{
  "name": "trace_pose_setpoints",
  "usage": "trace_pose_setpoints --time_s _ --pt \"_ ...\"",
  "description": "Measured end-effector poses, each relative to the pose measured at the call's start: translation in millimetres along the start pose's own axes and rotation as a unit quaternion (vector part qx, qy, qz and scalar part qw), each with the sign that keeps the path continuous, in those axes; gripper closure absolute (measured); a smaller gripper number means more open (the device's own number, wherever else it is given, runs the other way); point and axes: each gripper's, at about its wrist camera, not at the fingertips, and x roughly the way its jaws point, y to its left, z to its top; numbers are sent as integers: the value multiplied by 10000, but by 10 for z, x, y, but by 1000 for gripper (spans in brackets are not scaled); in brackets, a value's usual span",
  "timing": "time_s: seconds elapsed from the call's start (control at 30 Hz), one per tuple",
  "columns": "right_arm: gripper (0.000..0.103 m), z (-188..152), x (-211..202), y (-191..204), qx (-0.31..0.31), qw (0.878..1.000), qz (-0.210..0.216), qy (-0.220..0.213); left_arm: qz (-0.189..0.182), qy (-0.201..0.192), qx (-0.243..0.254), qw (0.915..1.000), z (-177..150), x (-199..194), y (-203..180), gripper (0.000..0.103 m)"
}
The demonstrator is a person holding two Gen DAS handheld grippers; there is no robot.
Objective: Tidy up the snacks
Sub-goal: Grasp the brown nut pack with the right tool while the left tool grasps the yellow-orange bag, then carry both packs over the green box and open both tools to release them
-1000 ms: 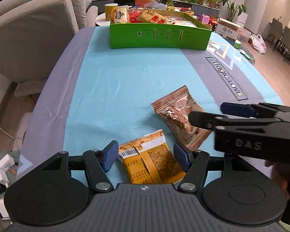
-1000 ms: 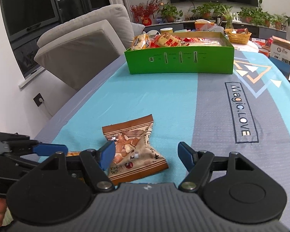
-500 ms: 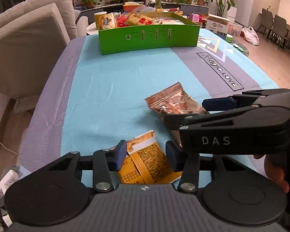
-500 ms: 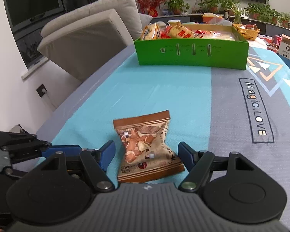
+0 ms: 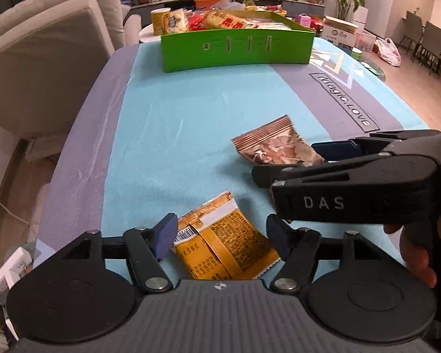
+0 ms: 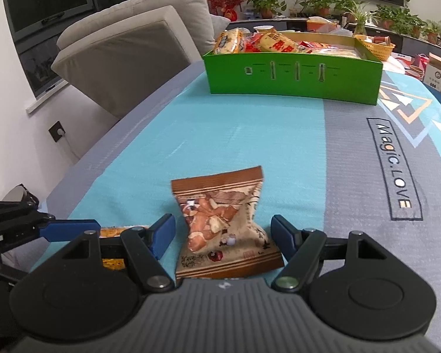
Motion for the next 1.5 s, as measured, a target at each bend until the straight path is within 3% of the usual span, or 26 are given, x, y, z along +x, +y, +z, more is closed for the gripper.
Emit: trace_pose_setpoints --time_s 0.17,0.23,0.33,0.43,0.53,0.57,0.63,0.67,0.7,0.73,0.97,1.03,1.07,1.1,1.17,1.23,1.5 --pt "43 -11 39 78 -269 9996 -69 47 9 -10 -14 10000 -4 29 8 36" --pt "43 -9 61 100 -355 9992 -166 37 -28 -78 35 10000 -15 25 0 43" --pt "44 -2 60 93 -465 9982 -372 -61 -173 -228 178 9994 -11 11 -24 65" --pt "45 30 -2 -62 -98 9990 -399 -152 -492 -422 362 9972 40 4 -24 67" --pt "45 53 -119 -200 191 9976 -546 -367 -453 -728 443 9953 148 -57 -37 70" --pt "45 63 -155 -248 269 9970 -586 -417 -433 -805 426 9949 178 -90 -36 69" --pt "45 79 -195 -304 370 9962 -636 -462 -371 -817 323 9954 219 -165 -15 53" --pt "45 83 -204 -329 426 9958 -658 -480 -353 -797 262 9958 219 -196 0 38" --pt "45 81 -203 -345 468 9955 -661 -485 -344 -809 193 9959 201 -228 17 29" --pt "45 76 -196 -365 509 9954 -651 -475 -321 -798 162 9962 178 -244 24 27" --pt "45 51 -156 -394 595 9959 -567 -378 -115 31 94 9999 84 95 -56 27" --pt "45 51 -162 -389 559 9961 -563 -377 -141 -18 -13 9999 89 164 -54 30" --pt "45 45 -169 -388 552 9962 -564 -373 -44 -100 -6 9999 99 175 -65 44" --pt "45 40 -173 -391 547 9962 -562 -371 -8 -159 37 9999 112 178 -76 49" --pt "45 35 -175 -394 549 9963 -555 -373 -129 -192 68 9997 126 159 -78 53" --pt "45 30 -177 -398 567 9963 -525 -383 -270 -293 98 9992 120 95 -65 54" --pt "45 29 -162 -410 597 9963 -486 -388 -90 -439 172 9988 134 56 -72 54"
